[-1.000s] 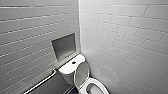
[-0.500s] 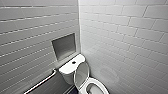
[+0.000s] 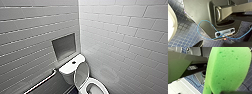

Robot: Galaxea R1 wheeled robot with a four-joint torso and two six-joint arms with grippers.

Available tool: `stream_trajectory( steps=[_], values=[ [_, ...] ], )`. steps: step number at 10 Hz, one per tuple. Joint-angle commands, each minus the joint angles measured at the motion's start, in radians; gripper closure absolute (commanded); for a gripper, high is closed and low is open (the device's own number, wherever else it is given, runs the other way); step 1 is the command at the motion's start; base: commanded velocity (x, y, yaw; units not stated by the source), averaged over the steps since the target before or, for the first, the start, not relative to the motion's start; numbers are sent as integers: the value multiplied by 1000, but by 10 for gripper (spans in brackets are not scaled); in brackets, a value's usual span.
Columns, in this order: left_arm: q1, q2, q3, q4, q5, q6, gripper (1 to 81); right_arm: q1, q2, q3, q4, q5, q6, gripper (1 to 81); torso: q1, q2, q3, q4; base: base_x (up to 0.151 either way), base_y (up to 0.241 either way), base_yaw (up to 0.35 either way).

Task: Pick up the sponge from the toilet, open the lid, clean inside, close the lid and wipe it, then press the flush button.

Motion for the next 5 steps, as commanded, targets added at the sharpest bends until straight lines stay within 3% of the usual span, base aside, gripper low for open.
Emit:
stream_trajectory(
  steps=[1, 2, 3, 5],
  values=[
    [-22, 0, 7, -22, 62, 3, 10, 43, -265, 361, -7, 18, 5, 811, 0, 0, 0, 0, 0, 0, 0],
    [-22, -1, 6, -29, 62, 3, 10, 57, -327, 451, -8, 21, 6, 811, 0, 0, 0, 0, 0, 0, 0],
    [-22, -1, 4, -31, 62, 3, 10, 71, -369, 499, 3, 21, 8, 811, 64, -100, 0, 0, 0, 0, 0],
    [-22, -1, 3, -32, 62, 3, 10, 121, -460, 574, 5, 21, 37, 811, 72, -113, 0, 0, 0, 0, 0]
  ],
)
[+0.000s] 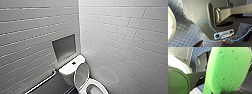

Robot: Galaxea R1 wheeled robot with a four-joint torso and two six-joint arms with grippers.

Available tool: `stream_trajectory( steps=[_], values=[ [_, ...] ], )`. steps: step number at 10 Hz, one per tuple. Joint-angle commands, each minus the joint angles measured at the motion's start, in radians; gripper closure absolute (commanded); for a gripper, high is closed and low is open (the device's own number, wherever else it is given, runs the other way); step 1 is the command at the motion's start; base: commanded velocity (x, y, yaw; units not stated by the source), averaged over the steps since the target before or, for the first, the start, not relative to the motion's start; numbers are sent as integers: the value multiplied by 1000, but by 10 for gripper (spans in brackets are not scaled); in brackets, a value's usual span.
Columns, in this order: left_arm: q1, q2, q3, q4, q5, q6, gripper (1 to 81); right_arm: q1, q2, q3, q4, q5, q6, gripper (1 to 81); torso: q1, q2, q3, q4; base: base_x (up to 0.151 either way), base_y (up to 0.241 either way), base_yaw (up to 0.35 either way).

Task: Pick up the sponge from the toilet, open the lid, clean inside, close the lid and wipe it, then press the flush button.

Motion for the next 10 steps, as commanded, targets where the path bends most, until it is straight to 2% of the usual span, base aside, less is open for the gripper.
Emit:
stream_trajectory(
  steps=[1, 2, 5, 7, 8, 10],
  values=[
    [-27, -1, -1, -17, 70, 3, 10, 108, -226, 209, 5, -27, 57, 811, 60, -93, -35, 0, 0, 0, 0],
    [-27, -1, -1, -23, 70, 3, 10, 137, -272, 241, 5, -28, 81, 811, 81, -128, -75, 0, 0, 0, 0],
    [-25, -3, -1, -28, 70, 3, 10, 248, -409, 330, 5, -30, 143, 811, 143, -228, -156, 0, 0, 0, 0],
    [-20, -3, -1, -28, 70, 3, 10, 351, -453, 356, 6, -41, 180, 811, 190, -300, -124, 0, 0, 0, 0],
    [-20, -3, -1, -28, 70, 3, 10, 410, -461, 365, 3, -48, 182, 811, 209, -329, -130, 0, 0, 0, 0],
    [-16, 0, 2, -29, 70, 3, 10, 519, -450, 364, 5, -126, 194, 811, 252, -396, -142, 0, 0, 0, 0]
  ],
)
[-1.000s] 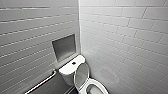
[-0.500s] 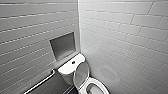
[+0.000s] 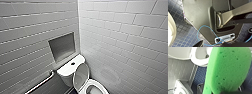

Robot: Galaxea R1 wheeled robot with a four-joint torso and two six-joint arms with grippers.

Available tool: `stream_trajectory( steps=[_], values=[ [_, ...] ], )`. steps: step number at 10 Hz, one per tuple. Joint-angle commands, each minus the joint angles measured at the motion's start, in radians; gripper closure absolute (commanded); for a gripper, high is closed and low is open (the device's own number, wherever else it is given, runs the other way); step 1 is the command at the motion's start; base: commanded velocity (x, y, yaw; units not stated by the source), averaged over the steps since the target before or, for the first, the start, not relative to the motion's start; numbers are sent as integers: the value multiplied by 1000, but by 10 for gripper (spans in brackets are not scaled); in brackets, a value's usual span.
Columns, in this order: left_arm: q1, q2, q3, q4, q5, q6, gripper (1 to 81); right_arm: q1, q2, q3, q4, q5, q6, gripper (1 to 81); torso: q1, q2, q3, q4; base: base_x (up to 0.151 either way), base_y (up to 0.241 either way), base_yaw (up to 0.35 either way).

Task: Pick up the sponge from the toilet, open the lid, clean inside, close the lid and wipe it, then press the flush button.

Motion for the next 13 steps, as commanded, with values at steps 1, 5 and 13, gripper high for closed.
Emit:
stream_trajectory(
  steps=[1, 5, 13],
  values=[
    [-16, 3, 4, -14, 74, 3, 10, 223, -54, 22, 4, -147, 34, 811, 58, -89, 0, 0, 0, 0, 0],
    [-12, 5, 4, -15, 74, 3, 10, 295, -8, -24, 15, -159, 40, 811, 154, -242, -28, 97, 0, 0, 0],
    [-3, 6, 2, -15, 74, 3, 10, 432, 11, -35, 44, -186, 57, 811, 330, -522, -197, 265, 0, 0, 0]
  ],
)
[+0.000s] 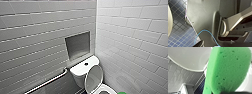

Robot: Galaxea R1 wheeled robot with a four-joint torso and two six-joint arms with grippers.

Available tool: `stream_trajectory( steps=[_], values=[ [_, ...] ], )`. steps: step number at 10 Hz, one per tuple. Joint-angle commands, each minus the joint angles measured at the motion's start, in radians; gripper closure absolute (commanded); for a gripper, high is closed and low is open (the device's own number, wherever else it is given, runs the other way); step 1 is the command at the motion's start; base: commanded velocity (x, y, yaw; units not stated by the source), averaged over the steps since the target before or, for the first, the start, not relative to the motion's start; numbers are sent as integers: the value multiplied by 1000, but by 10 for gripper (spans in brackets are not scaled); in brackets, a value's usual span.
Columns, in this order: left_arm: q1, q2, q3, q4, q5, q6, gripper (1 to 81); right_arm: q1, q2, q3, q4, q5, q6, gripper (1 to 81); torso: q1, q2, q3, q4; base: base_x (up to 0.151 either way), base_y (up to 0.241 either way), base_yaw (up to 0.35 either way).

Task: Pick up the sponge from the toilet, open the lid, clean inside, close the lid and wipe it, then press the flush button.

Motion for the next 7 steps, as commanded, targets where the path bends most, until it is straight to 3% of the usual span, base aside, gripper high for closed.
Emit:
stream_trajectory(
  steps=[1, 3, 4, 7],
  values=[
    [-26, 2, 2, -13, 72, 3, 10, 141, -33, 12, 23, -28, 16, 811, 63, -97, -86, 34, 0, 0, 0],
    [-18, 2, 0, -13, 72, 3, 10, 181, -29, 7, 20, -28, 37, 811, 107, -167, -149, 44, 0, 0, 0],
    [-17, 0, -1, -13, 72, 3, 10, 200, -22, 1, 21, -28, 44, 811, 69, -107, -187, 28, 0, 0, 0],
    [-15, 2, 0, -13, 74, 3, 10, 261, 5, -21, 20, -29, 65, 811, 107, -164, -262, 35, 0, 0, 0]
  ],
)
